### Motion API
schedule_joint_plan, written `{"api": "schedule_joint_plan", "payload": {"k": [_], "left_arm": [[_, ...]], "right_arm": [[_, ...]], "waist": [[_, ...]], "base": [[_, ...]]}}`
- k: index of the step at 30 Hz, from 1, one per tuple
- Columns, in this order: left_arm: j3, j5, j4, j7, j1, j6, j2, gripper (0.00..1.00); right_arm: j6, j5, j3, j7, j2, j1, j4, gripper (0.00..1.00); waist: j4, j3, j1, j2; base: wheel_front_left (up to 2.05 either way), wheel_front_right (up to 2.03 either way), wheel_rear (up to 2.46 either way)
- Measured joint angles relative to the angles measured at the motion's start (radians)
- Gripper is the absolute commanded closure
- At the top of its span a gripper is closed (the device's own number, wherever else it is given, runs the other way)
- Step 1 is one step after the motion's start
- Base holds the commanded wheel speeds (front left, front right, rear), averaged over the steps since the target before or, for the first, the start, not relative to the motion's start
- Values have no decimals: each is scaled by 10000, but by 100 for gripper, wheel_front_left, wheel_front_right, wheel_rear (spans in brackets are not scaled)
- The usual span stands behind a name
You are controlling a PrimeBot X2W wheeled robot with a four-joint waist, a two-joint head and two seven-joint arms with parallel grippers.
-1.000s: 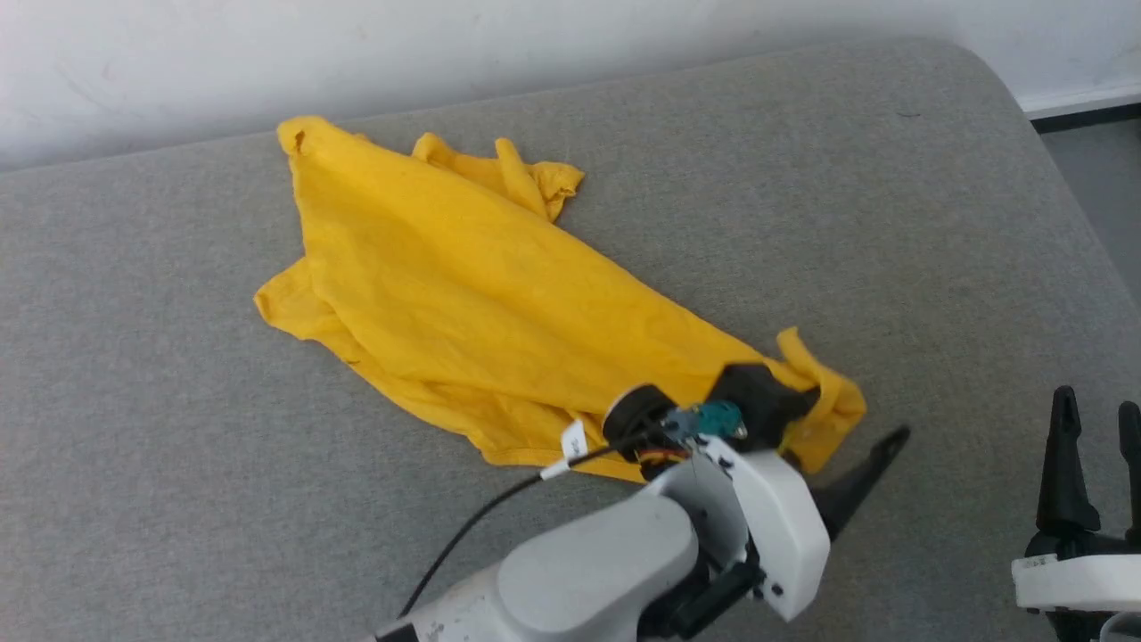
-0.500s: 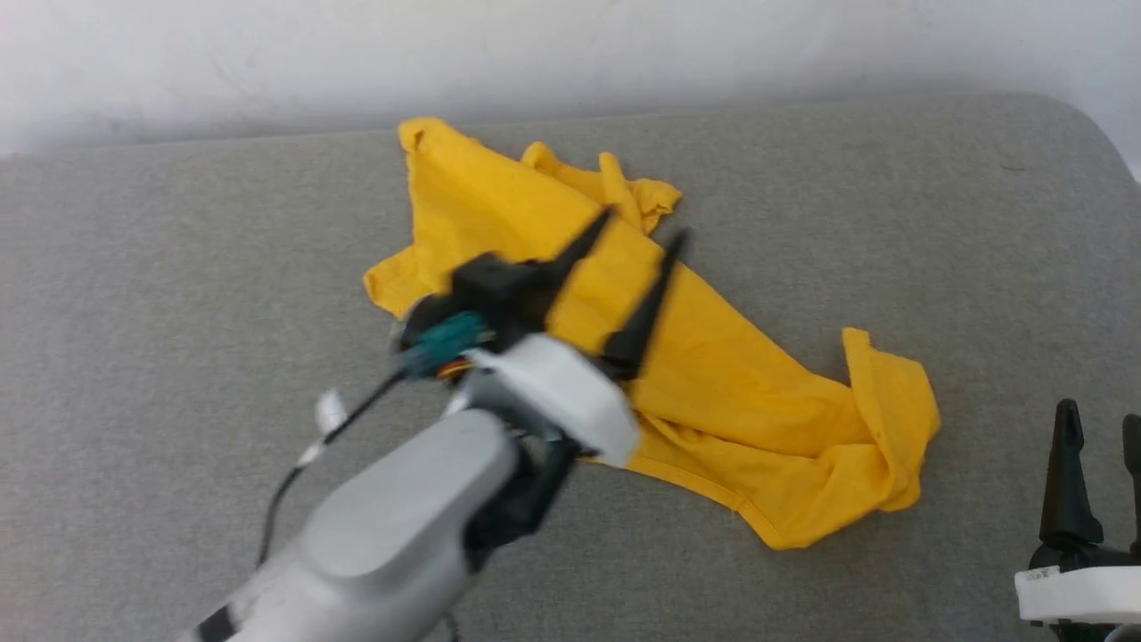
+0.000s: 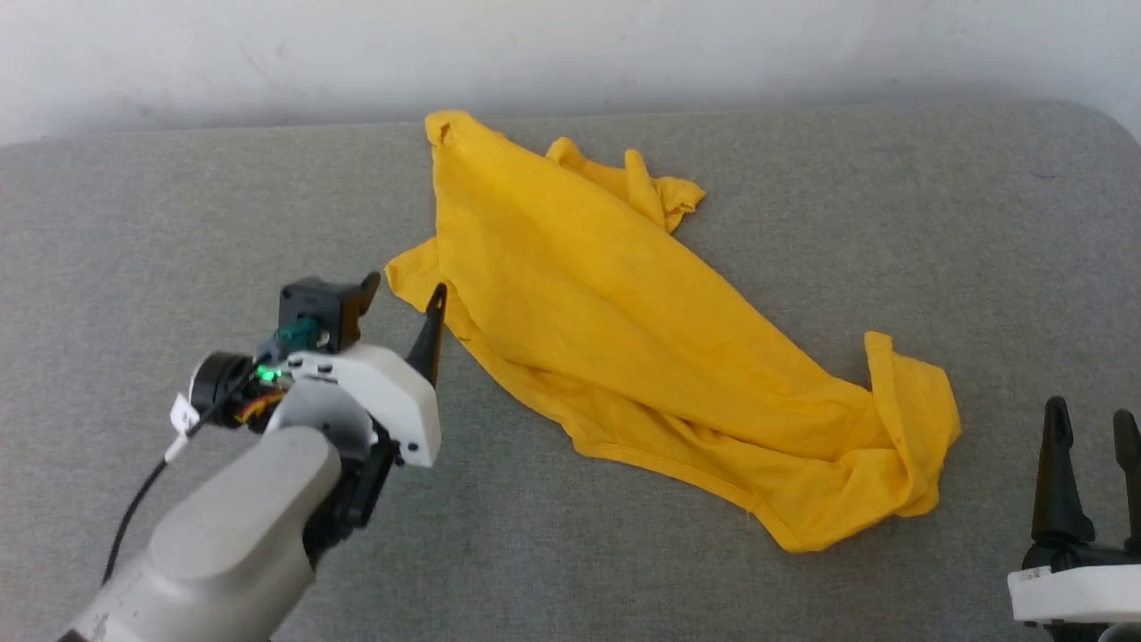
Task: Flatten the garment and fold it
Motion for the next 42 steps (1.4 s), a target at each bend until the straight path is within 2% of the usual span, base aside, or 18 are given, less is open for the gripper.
{"api": "schedule_joint_plan", "payload": {"k": [4,10,17,22,23,24,30,34,39,42], "left_arm": [[-224,107,871,481,-701,-351,-59,0],[-320,109,2270,1325,-1501,-602,-105,0],[-341,-242,3145,2272,-2128,-1275,-107,0],[-479,-337,3661,3057,-2418,-1383,-130,0],[-477,-343,3735,3158,-2507,-1383,-140,15],[-454,-376,3787,3181,-2548,-1375,-159,100],[-359,-690,3843,2984,-2502,-1461,-466,100],[128,-1124,3607,2184,-1980,-1442,-665,100],[1051,-1954,2220,734,-604,-1120,-713,100],[1513,-2347,968,40,741,-594,-476,100]], "right_arm": [[0,-69,-2,79,-2,-13,-148,0],[0,-69,-10,144,-2,-101,-341,0],[0,-67,-27,130,-2,-166,-464,0],[0,-67,-17,100,0,-185,-462,0],[0,-67,-21,71,-2,-195,-458,0],[0,-67,-25,69,-2,-203,-456,0],[0,-71,-56,59,-2,-254,-380,0],[0,-115,-2,63,-2,-249,-291,0],[0,-125,44,73,-4,-170,-115,0],[0,-107,86,73,-2,-34,19,0]], "waist": [[-144,210,0,0],[-418,667,1,1],[-732,1305,2,0],[-916,1556,0,0],[-941,1581,0,0],[-952,1598,1,0],[-777,1489,2,0],[-603,1224,2,0],[-370,714,0,0],[-191,388,-1,0]], "base": [[0,0,0],[0,0,0],[0,0,0],[0,0,0],[0,0,0],[0,0,0],[0,0,0],[0,0,0],[0,0,0],[0,0,0]]}}
